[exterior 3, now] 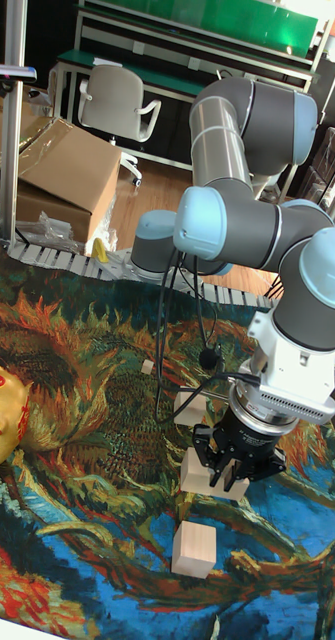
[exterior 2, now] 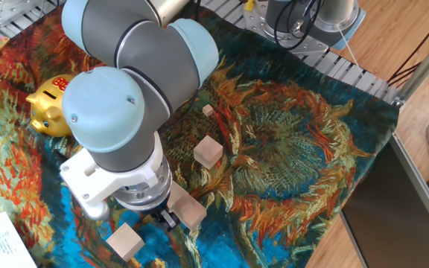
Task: Drop coins into a piggy bank
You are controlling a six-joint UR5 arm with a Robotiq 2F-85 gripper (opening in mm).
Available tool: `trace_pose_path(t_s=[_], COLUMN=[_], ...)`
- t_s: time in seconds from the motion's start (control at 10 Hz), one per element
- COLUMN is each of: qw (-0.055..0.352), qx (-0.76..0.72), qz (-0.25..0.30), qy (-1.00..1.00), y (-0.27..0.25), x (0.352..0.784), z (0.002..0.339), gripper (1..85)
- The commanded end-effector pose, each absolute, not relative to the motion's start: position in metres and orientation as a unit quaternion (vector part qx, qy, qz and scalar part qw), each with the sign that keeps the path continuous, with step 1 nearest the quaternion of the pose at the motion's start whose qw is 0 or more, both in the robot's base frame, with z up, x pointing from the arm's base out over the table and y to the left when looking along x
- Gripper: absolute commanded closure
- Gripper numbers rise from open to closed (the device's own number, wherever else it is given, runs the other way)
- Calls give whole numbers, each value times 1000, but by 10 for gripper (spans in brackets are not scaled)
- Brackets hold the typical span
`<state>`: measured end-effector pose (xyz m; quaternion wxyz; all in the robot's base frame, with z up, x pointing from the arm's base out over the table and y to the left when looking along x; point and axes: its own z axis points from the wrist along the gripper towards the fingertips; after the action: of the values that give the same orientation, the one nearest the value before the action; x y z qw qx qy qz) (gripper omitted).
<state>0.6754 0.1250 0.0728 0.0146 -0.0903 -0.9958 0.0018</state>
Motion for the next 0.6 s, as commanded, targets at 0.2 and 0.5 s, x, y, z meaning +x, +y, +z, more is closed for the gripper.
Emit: trace_pose_path(t_s=[0.2, 0.5], qw=[20, 19], qx=[-85, -79], qz=[-6, -4], qy=[-996, -997], y=[134, 130], x=[673, 674], z=[69, 71], gripper=[613, 613])
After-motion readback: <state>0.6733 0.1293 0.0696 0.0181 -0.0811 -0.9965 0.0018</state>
